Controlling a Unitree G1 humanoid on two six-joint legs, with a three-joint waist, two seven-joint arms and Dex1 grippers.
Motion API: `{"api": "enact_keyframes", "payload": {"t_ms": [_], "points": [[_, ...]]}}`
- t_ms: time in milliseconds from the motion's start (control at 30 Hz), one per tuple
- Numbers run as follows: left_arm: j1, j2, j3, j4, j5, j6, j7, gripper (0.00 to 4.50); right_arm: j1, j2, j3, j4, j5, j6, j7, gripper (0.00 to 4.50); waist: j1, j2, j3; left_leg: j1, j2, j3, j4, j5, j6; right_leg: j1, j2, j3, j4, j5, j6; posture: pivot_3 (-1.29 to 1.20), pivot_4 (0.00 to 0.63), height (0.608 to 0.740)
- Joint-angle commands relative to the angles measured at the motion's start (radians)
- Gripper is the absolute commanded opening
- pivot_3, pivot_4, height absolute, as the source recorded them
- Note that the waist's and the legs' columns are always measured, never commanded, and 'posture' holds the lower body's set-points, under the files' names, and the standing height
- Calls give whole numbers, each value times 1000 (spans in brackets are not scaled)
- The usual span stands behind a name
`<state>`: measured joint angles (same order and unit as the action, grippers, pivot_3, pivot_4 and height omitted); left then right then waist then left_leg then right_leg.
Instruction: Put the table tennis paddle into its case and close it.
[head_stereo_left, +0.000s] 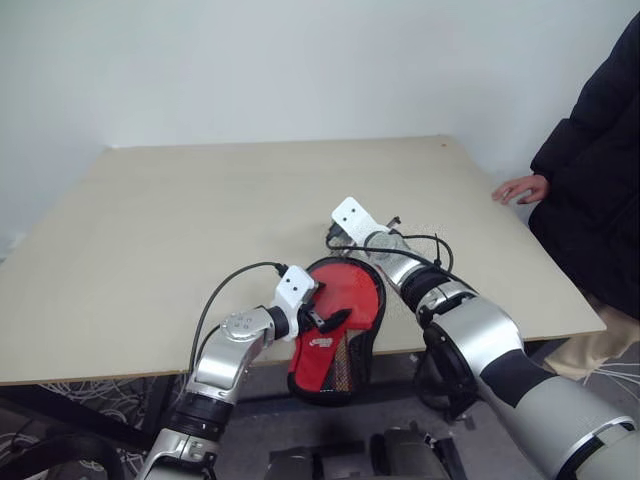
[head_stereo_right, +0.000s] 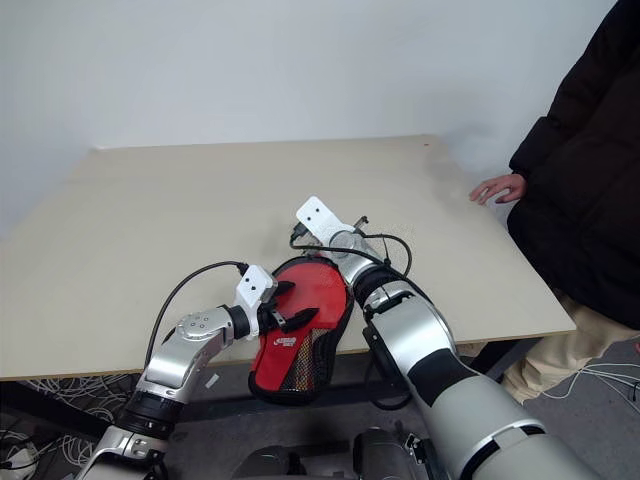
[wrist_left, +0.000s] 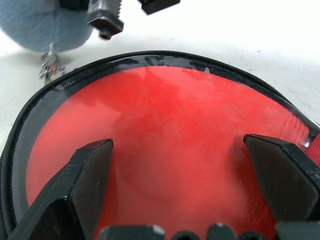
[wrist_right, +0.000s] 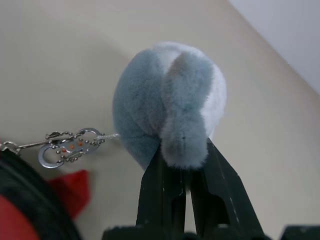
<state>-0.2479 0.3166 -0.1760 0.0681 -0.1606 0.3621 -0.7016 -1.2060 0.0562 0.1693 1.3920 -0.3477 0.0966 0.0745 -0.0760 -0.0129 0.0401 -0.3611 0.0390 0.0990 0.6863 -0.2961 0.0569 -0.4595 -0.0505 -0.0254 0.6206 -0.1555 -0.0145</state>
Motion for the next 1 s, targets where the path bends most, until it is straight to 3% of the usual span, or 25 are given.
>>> {"api": "enact_keyframes", "payload": {"t_ms": [33,333,1000], "points": [[-3,-1,-14,12,4,13,-5,4500,-50,-42,7,-17,-27,-22,-27,13,0,0,0,0,0,0,0,0,0,0,0,0,0,0,0,0,0,740],[-5,0,-15,18,5,11,-4,4500,-45,-109,32,-20,-49,-43,25,13,0,0,0,0,-1,0,-1,0,0,0,-1,0,0,0,0,0,0,740],[-28,-8,-27,53,8,-4,-29,4500,-27,-241,5,-31,-8,-99,289,13,2,0,0,0,-4,0,-1,1,3,0,-2,2,0,0,0,0,0,740]]}}
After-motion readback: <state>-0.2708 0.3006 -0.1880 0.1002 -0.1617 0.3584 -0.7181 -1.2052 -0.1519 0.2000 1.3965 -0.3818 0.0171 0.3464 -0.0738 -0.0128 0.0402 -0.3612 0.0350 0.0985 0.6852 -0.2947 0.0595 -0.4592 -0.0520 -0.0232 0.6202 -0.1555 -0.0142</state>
